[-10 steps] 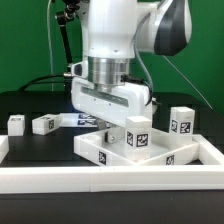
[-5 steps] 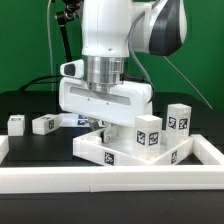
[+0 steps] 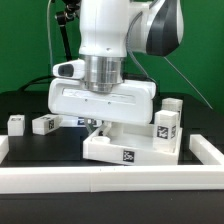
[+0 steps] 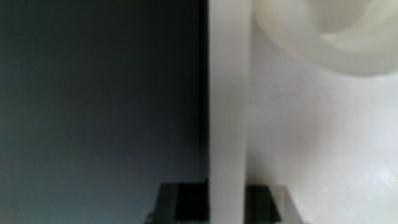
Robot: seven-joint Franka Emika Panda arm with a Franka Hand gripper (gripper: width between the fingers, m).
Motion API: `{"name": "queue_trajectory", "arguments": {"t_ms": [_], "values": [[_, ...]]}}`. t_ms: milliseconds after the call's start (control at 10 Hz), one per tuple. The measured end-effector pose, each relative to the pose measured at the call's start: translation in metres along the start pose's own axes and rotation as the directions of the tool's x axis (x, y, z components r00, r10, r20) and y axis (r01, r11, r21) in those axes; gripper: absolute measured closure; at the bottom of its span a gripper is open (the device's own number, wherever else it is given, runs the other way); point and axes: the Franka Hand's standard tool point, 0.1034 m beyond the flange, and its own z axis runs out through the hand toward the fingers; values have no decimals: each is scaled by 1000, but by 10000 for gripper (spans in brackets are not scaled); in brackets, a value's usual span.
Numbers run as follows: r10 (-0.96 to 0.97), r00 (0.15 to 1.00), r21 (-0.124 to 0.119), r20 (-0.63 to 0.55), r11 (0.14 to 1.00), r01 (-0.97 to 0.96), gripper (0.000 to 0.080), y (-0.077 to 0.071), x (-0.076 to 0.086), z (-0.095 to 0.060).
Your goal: Assemble square table
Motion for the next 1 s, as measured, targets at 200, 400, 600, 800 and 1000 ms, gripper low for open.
{"name": "queue_trajectory", "arguments": {"t_ms": [200,400,600,800,1000], "values": [[-156,988,-9,-4,988,156,742,-4,11,-1],[-230,973,-11,-4,973,230,742,-2,11,0],[-353,936,-19,-4,936,353,742,1,13,-1],[-443,897,-26,-1,896,442,742,3,14,-1],[-505,863,-31,5,863,505,742,6,15,0]]}}
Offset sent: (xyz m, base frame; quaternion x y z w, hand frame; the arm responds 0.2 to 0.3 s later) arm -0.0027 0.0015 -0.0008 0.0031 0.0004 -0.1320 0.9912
